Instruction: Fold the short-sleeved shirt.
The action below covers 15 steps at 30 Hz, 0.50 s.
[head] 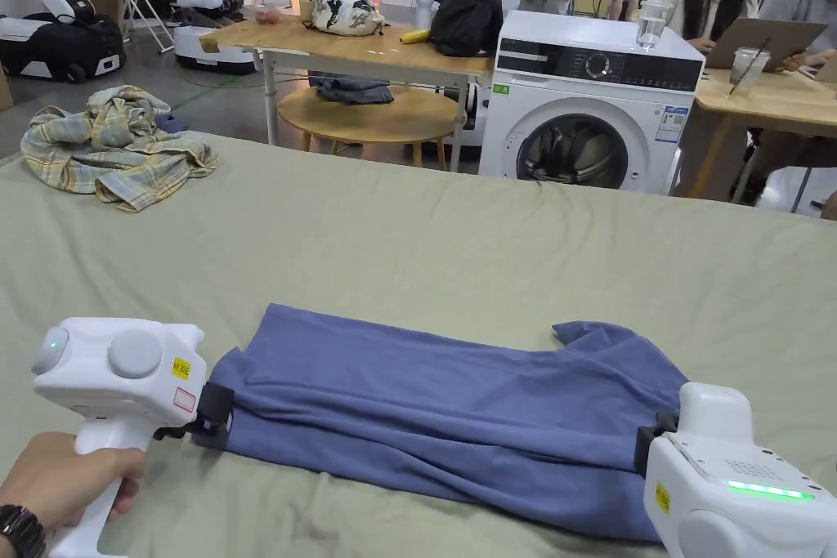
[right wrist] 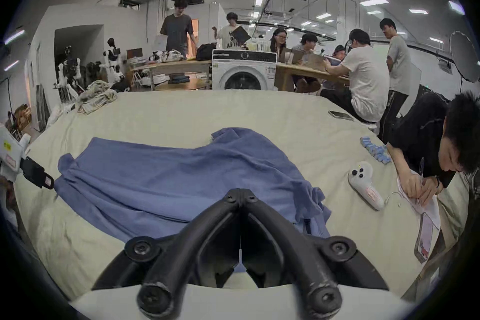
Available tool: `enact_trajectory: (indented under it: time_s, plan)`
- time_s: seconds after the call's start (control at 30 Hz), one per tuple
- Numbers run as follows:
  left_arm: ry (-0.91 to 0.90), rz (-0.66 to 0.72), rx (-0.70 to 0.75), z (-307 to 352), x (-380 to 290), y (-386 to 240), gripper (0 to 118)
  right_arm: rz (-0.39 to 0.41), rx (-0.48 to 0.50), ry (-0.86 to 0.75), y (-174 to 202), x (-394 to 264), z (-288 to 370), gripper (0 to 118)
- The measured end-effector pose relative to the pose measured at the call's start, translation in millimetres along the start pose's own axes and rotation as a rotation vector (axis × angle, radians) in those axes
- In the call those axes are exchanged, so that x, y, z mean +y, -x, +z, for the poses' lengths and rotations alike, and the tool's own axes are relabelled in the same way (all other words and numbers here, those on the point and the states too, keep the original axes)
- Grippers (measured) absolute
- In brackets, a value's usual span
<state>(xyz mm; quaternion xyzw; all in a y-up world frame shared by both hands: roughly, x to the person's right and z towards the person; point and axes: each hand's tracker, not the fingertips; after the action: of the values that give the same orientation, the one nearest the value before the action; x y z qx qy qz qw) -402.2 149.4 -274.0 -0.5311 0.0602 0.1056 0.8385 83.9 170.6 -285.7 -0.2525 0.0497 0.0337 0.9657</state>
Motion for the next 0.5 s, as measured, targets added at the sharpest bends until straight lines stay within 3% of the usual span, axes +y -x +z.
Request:
enact_trajectory:
  time_s: [0.27,0.37,0.4,0.5]
  plan:
    - [0.083,-0.027,0.063,-35,3,-12,46,0.008,-0.025,0.039,-13,-7,-4,0]
    - [0.057,-0.131,0.111,-30,-1,-27,16,-0.001,-0.025,0.05,-19,-8,-3,0]
    - [0.052,-0.165,0.105,-30,-4,-32,16,-0.004,-0.025,0.051,-20,-9,-1,0]
    - [0.037,-0.123,0.081,-31,0,-20,0,-0.013,-0.018,0.067,-29,-7,0,0]
